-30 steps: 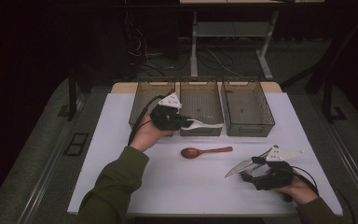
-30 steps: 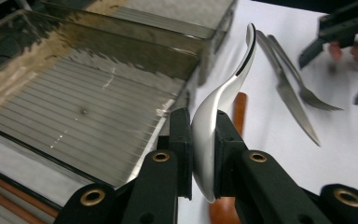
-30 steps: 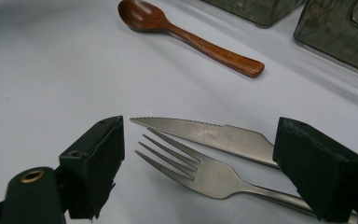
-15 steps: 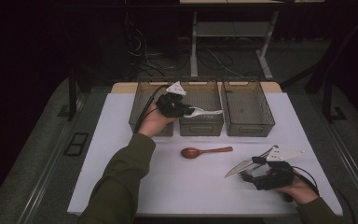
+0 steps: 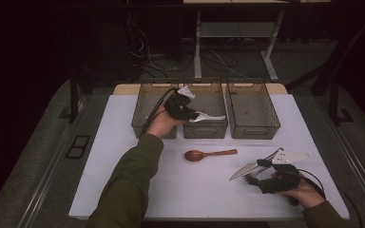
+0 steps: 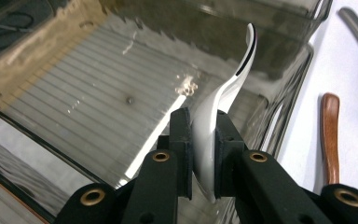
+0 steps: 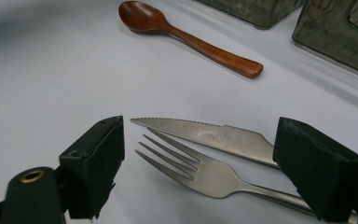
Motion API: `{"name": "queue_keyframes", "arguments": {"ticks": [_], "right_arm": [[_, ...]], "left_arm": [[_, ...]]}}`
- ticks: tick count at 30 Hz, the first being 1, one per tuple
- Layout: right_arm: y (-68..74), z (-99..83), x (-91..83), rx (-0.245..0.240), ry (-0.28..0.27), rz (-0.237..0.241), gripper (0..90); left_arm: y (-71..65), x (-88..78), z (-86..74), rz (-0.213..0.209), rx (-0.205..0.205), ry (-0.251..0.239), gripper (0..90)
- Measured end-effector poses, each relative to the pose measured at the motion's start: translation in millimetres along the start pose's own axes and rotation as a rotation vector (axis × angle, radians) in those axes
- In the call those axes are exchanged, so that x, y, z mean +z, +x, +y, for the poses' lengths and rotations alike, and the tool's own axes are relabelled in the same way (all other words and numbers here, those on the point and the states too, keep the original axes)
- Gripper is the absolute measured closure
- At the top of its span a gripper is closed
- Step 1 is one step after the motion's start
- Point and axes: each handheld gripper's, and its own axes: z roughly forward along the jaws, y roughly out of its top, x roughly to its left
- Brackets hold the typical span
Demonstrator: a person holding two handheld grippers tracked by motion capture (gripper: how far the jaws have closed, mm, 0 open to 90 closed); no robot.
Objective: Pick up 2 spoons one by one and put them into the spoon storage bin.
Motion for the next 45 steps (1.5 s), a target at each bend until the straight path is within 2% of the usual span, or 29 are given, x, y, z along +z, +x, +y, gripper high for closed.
{"name": "queue_keyframes", "arguments": {"ticks": [2, 6, 7, 10, 12, 13, 16, 17, 19, 26, 33, 39, 45], "right_arm": [[0.0, 0.0, 0.1, -0.003, 0.001, -0.001, 16.2], [0.0, 0.0, 0.2, -0.003, 0.001, 0.0, 16.2], [0.0, 0.0, 0.2, -0.003, 0.0, -0.001, 16.2], [0.0, 0.0, 0.1, -0.001, 0.0, -0.001, 16.2], [-0.1, 0.0, 0.2, -0.004, 0.001, 0.0, 16.2], [0.0, 0.0, 0.3, -0.003, 0.001, 0.001, 16.2], [0.1, 0.0, 0.2, -0.002, 0.001, 0.001, 16.2], [0.0, 0.0, 0.2, -0.002, 0.0, 0.0, 16.2], [0.0, 0.0, 0.3, -0.002, 0.001, -0.001, 16.2], [0.1, -0.1, 0.2, -0.002, 0.0, -0.001, 16.2], [0.5, 0.0, 0.5, -0.003, 0.004, 0.0, 16.2], [0.7, 0.2, 0.4, -0.004, 0.003, -0.001, 16.2], [0.8, 0.2, 0.6, -0.003, 0.004, -0.001, 16.2]], "left_arm": [[0.9, 0.8, -1.0, -0.007, 0.01, 0.029, 80.0], [-0.1, 2.7, -0.8, -0.017, 0.009, 0.034, 79.2], [-1.0, 3.8, -0.8, -0.022, -0.01, 0.016, 76.6], [-0.7, 2.8, 0.3, -0.021, -0.008, 0.005, 69.3], [-0.9, 2.3, 1.2, -0.018, -0.017, -0.026, 66.9], [-0.1, 0.1, 1.6, -0.023, -0.01, -0.017, 65.7], [-0.2, -1.9, 2.0, -0.026, -0.036, -0.051, 61.0], [0.8, -3.9, 2.3, -0.031, -0.03, -0.054, 59.9], [0.6, -6.5, 2.7, -0.04, -0.05, -0.081, 56.8], [-1.3, -22.6, 5.0, -0.074, -0.064, -0.13, 48.8], [-11.8, -41.0, 5.2, -0.102, -0.049, -0.183, 42.8], [-22.9, -52.8, 1.1, -0.097, -0.017, -0.189, 38.3], [-31.0, -60.8, -9.9, -0.102, -0.014, -0.203, 34.3]]}}
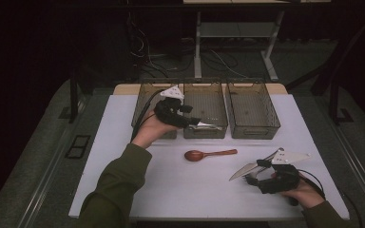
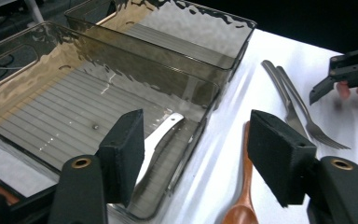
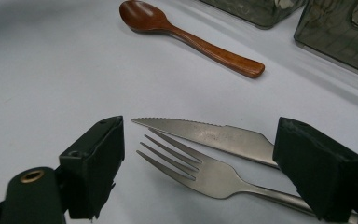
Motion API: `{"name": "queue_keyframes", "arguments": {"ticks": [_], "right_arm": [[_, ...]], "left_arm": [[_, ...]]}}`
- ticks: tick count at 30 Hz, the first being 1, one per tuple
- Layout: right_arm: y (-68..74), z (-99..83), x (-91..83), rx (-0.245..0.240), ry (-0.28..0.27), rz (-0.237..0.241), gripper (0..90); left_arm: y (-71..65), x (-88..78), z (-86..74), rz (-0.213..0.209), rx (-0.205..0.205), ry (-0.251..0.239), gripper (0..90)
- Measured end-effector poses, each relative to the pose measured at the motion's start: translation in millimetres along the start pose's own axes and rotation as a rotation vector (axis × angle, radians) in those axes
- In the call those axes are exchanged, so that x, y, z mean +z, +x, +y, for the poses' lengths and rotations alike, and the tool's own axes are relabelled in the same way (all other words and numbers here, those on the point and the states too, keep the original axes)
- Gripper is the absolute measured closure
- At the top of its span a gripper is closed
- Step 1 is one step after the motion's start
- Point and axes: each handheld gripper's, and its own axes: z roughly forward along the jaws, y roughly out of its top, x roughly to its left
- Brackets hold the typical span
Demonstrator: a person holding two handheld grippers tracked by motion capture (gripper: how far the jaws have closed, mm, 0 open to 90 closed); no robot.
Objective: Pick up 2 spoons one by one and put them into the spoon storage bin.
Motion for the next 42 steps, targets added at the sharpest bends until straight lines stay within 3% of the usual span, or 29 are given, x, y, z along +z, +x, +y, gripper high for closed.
{"name": "queue_keyframes", "arguments": {"ticks": [11, 18, 24, 29, 42], "right_arm": [[0.5, 0.2, 0.1, 0.0, 0.001, 0.0, 16.2], [0.8, 0.2, 0.1, 0.003, 0.001, 0.0, 16.2], [0.6, 0.1, 0.4, 0.0, 0.002, -0.001, 16.2], [0.8, 0.1, 0.2, -0.005, 0.004, 0.001, 16.2], [1.6, -0.2, 2.0, -0.018, 0.013, 0.006, 16.2]], "left_arm": [[-20.5, -7.2, -25.1, -0.003, 0.008, 0.003, 23.9], [-31.7, -3.5, -49.4, -0.019, -0.03, -0.009, 20.7], [-37.2, 0.8, -64.6, 0.001, -0.026, 0.008, 20.0], [-40.7, 5.2, -74.2, 0.009, -0.047, 0.001, 19.9], [-39.8, 23.4, -90.7, 0.03, -0.067, 0.061, 24.0]]}}
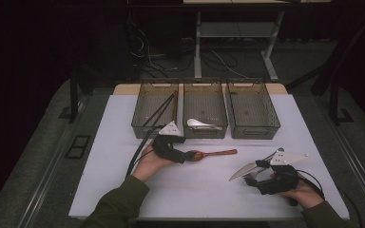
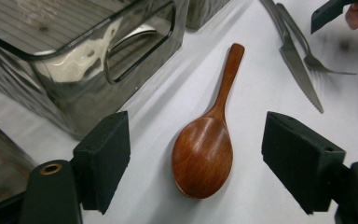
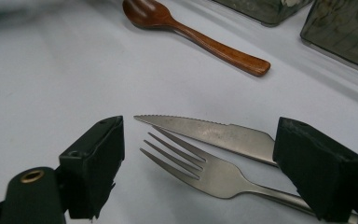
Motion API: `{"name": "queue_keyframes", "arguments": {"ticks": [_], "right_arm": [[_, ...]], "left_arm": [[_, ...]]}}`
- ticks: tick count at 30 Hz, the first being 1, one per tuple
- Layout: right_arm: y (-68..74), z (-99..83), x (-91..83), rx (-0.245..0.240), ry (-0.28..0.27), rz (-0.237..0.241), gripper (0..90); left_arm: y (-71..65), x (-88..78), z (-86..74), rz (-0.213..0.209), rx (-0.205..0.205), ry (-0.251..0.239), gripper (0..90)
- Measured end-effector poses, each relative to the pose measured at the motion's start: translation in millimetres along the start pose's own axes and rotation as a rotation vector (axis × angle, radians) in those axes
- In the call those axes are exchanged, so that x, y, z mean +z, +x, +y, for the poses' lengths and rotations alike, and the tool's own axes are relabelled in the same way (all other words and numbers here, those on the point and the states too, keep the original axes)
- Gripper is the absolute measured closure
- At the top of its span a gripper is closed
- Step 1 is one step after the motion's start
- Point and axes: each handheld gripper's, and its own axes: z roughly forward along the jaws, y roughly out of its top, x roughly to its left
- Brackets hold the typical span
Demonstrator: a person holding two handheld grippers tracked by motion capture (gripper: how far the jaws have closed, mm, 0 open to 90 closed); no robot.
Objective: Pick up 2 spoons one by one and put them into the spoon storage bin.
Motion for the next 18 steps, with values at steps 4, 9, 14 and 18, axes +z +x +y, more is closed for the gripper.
{"name": "queue_keyframes", "arguments": {"ticks": [4, 9, 14, 18], "right_arm": [[0.2, -0.1, 0.4, -0.001, 0.003, 0.0, 16.2], [0.3, -0.1, 1.1, -0.003, 0.006, 0.0, 16.2], [0.3, -0.3, 1.2, -0.001, 0.009, 0.002, 16.2], [0.4, -0.3, 1.3, -0.002, 0.009, 0.002, 16.2]], "left_arm": [[0.6, 4.6, -1.1, 0.005, 0.003, 0.009, 28.7], [2.0, 10.1, -2.6, 0.007, 0.006, 0.02, 35.8], [2.8, 14.2, -3.6, -0.006, 0.007, 0.031, 41.1], [3.8, 17.0, -4.6, -0.009, 0.005, 0.039, 43.6]]}}
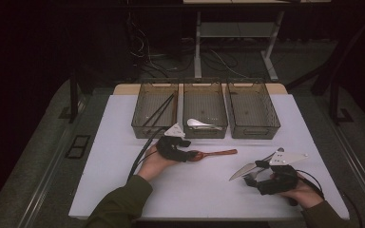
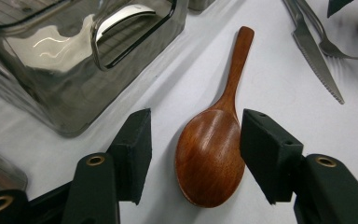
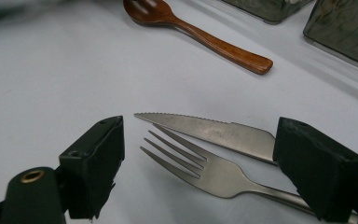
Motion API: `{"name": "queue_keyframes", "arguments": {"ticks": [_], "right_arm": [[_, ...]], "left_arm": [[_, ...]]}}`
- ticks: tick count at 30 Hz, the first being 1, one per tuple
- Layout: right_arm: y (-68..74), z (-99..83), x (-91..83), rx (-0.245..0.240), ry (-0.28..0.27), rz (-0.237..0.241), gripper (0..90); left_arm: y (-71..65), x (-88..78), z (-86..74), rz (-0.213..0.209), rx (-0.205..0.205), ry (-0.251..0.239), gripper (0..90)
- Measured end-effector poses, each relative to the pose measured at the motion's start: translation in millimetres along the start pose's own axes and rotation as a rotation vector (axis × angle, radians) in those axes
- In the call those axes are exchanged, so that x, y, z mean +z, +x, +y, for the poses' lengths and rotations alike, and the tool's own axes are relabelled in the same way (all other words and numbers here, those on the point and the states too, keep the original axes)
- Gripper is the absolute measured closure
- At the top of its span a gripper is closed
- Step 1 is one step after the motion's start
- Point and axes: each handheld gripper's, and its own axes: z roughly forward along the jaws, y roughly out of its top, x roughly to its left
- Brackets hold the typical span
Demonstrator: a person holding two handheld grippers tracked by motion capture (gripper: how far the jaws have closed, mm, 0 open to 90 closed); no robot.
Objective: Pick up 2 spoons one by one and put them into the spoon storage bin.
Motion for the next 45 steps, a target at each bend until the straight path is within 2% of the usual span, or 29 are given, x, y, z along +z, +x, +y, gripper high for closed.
{"name": "queue_keyframes", "arguments": {"ticks": [7, 19, 30, 45], "right_arm": [[0.1, 0.0, 0.1, -0.001, 0.002, 0.0, 16.2], [0.1, -0.1, 0.0, -0.002, 0.002, 0.0, 16.2], [0.1, -0.2, -0.1, -0.003, 0.002, 0.0, 16.2], [0.0, -0.2, -0.2, -0.003, 0.002, -0.001, 16.2]], "left_arm": [[1.3, 4.3, -2.0, 0.001, 0.002, 0.026, 46.1], [-0.7, 8.0, -3.1, -0.022, 0.007, 0.051, 46.1], [-4.9, 10.9, -3.5, -0.028, 0.041, 0.076, 46.1], [-12.7, 10.7, -2.8, -0.052, 0.101, 0.109, 60.0]]}}
